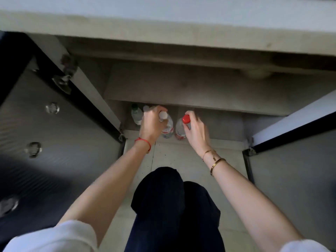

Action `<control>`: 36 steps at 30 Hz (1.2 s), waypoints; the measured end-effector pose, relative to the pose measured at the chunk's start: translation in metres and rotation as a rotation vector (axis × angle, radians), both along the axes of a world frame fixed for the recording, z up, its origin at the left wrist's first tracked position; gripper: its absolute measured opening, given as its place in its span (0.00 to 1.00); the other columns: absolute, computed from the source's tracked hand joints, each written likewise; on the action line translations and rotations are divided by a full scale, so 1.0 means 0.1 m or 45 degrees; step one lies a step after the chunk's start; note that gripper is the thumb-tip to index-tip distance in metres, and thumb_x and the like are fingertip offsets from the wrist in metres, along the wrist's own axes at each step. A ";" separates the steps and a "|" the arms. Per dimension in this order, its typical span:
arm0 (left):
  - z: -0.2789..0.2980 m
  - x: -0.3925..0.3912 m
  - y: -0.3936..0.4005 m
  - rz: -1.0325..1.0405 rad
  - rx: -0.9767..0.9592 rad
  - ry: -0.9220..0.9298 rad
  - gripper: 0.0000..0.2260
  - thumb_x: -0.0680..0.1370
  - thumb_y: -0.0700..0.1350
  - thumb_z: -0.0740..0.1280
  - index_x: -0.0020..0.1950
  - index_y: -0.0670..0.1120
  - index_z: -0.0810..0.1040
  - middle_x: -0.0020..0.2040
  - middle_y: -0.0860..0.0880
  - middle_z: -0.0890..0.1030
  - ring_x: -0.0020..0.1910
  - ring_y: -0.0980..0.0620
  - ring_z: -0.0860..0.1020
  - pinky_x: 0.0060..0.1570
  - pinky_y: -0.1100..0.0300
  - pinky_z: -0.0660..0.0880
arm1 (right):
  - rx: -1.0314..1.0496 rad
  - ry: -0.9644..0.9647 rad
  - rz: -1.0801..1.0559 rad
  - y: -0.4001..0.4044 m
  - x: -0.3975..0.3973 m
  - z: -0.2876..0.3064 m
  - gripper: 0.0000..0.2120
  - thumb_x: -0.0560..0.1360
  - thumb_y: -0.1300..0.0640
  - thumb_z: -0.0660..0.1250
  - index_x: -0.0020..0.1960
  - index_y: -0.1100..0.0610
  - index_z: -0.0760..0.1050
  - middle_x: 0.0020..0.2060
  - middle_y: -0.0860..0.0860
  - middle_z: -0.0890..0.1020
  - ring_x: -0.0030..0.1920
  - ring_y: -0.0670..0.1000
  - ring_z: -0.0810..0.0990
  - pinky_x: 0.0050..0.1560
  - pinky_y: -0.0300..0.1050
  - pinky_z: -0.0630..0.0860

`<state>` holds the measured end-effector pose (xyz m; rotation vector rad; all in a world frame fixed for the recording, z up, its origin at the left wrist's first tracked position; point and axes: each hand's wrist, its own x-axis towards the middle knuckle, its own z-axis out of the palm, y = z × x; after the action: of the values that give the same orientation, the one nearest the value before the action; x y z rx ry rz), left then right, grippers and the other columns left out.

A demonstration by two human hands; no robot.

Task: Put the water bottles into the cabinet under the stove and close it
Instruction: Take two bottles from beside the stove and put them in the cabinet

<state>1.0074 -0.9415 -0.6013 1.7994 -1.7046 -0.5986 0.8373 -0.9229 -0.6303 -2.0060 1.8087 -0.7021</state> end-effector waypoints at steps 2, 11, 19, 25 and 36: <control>-0.30 -0.02 -0.12 0.008 -0.038 -0.016 0.12 0.69 0.33 0.70 0.51 0.42 0.82 0.49 0.43 0.83 0.48 0.46 0.81 0.49 0.55 0.79 | -0.008 -0.018 0.005 -0.10 -0.01 -0.35 0.17 0.76 0.60 0.68 0.62 0.55 0.67 0.52 0.57 0.81 0.46 0.60 0.82 0.42 0.54 0.82; -1.26 -0.01 -0.54 -0.066 -0.112 -0.025 0.09 0.69 0.32 0.70 0.47 0.40 0.83 0.47 0.42 0.84 0.47 0.45 0.82 0.50 0.59 0.77 | -0.091 0.000 -0.060 -0.58 0.05 -1.26 0.17 0.76 0.60 0.69 0.63 0.58 0.69 0.53 0.58 0.81 0.49 0.58 0.83 0.48 0.49 0.81; -1.50 -0.06 -0.78 -0.064 -0.069 -0.015 0.09 0.72 0.35 0.72 0.51 0.42 0.83 0.49 0.43 0.85 0.49 0.47 0.82 0.49 0.65 0.72 | 0.000 0.018 -0.050 -0.88 0.08 -1.47 0.19 0.76 0.61 0.69 0.65 0.59 0.69 0.57 0.58 0.80 0.54 0.58 0.82 0.53 0.50 0.81; -1.58 -0.07 -0.90 -0.072 -0.051 -0.050 0.12 0.73 0.37 0.72 0.56 0.43 0.82 0.53 0.43 0.85 0.52 0.46 0.82 0.54 0.61 0.74 | 0.038 0.005 -0.059 -0.94 0.06 -1.59 0.18 0.76 0.61 0.69 0.64 0.60 0.70 0.58 0.59 0.79 0.56 0.60 0.80 0.54 0.49 0.79; -1.72 -0.10 -0.93 -0.087 0.051 -0.097 0.13 0.74 0.38 0.71 0.58 0.43 0.81 0.54 0.43 0.84 0.54 0.45 0.82 0.56 0.53 0.79 | 0.073 -0.068 -0.119 -0.92 0.02 -1.66 0.22 0.75 0.58 0.71 0.66 0.58 0.70 0.60 0.58 0.78 0.60 0.58 0.79 0.60 0.48 0.76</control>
<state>0.9973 -1.0347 -0.7729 1.8187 -1.8235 -0.6038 0.8394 -1.0153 -0.7962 -1.8596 1.8798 -0.7155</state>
